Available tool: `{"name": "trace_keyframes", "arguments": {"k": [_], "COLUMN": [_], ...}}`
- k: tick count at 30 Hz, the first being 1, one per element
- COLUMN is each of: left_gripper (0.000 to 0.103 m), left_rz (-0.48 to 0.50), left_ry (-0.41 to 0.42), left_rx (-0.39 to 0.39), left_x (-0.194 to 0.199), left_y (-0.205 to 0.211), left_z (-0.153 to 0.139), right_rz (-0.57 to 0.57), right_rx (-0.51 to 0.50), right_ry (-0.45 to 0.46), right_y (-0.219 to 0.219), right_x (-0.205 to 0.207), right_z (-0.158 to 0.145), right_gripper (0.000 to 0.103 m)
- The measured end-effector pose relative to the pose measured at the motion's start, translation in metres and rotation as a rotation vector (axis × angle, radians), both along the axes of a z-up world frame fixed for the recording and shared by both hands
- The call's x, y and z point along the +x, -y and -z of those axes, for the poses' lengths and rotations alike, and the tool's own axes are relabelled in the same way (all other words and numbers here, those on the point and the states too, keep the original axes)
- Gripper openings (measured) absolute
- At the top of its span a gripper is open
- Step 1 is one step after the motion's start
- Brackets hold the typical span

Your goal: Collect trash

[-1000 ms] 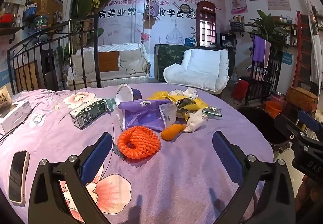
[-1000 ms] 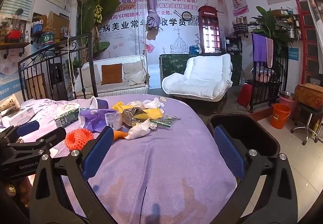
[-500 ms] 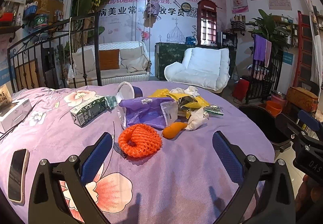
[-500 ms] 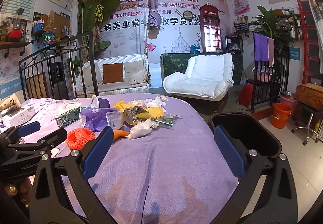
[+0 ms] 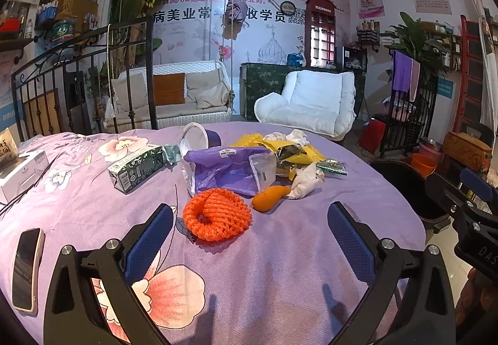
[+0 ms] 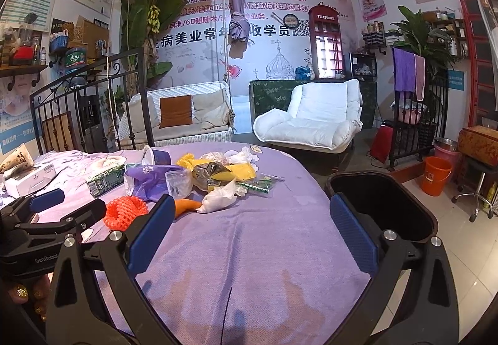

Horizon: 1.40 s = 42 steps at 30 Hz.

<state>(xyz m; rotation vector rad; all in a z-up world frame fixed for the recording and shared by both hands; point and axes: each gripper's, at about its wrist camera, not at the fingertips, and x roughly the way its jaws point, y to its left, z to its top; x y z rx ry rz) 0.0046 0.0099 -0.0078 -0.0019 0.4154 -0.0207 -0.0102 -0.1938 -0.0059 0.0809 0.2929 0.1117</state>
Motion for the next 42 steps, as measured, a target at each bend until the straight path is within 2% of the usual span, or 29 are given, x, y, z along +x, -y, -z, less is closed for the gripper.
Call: {"name": "trace_keyframes", "arguments": {"k": [42], "left_gripper": [0.099], "left_rz": [0.0], "left_ry": [-0.009], "left_rx": [-0.002], "left_x": [0.0007], "left_y": [-0.0023], "left_z": [0.004], "right_rz": [-0.013], "right_rx": [0.018], "right_ry": [-0.021], "right_y": [-0.0017], "right_x": [-0.0017], "right_z": [0.0028], "right_gripper": [0.098]}}
